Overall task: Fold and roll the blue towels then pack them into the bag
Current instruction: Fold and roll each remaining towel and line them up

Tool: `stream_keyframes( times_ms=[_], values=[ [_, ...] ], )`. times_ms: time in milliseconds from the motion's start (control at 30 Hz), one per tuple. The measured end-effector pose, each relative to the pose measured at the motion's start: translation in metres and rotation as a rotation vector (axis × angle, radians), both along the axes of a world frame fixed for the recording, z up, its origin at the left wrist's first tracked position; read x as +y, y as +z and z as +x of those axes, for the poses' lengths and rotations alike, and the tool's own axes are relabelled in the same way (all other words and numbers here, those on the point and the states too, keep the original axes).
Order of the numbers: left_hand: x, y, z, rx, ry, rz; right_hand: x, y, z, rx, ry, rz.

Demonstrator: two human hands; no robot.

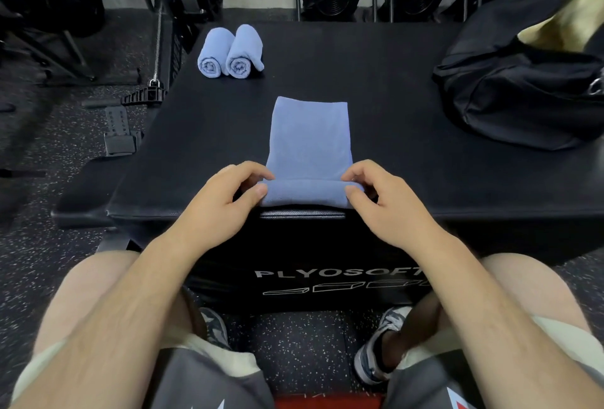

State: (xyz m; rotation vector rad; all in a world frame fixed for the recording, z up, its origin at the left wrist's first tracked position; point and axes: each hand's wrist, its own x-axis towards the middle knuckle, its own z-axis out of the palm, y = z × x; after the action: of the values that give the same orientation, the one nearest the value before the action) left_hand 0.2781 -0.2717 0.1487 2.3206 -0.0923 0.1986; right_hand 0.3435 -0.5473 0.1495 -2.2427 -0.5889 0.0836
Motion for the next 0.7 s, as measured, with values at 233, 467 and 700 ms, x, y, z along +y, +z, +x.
stream_keyframes(
  times_ms=[233, 467, 700],
  values=[
    [-0.01, -0.005, 0.021, -0.253, 0.051, 0.122, 0.016, -0.01, 0.009, -0.28, -0.063, -0.015],
    [0.003, -0.007, 0.025, -0.183, -0.104, 0.206, 0.003, -0.004, 0.01, -0.221, 0.078, -0.186],
    [0.003, -0.004, 0.017, -0.003, -0.081, 0.114, -0.003, 0.01, 0.007, -0.032, 0.029, -0.088]
  ],
)
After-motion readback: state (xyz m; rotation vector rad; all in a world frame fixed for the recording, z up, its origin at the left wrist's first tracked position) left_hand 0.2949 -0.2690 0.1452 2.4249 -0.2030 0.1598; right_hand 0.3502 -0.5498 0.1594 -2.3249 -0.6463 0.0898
